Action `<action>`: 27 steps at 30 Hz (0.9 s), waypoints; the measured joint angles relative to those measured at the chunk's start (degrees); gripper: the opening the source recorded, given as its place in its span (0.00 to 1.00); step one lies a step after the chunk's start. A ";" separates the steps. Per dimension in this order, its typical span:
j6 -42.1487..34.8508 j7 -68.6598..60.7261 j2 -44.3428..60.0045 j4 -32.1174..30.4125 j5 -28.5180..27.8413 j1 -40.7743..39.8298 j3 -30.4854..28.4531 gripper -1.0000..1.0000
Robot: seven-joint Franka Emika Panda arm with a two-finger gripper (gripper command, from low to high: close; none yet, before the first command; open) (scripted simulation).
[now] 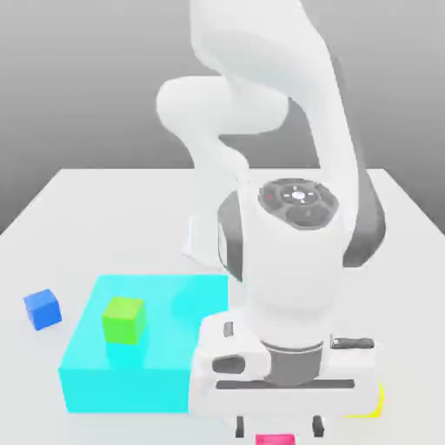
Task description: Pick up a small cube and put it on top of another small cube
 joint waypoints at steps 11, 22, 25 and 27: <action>-2.23 -0.39 -2.81 -0.64 0.55 -0.28 0.41 0.00; -2.96 1.73 -17.66 -14.98 -0.24 8.19 9.42 0.00; 1.99 4.13 -12.44 -14.87 -3.50 9.78 7.59 1.00; 1.99 4.13 -12.44 -14.87 -3.50 9.78 7.59 1.00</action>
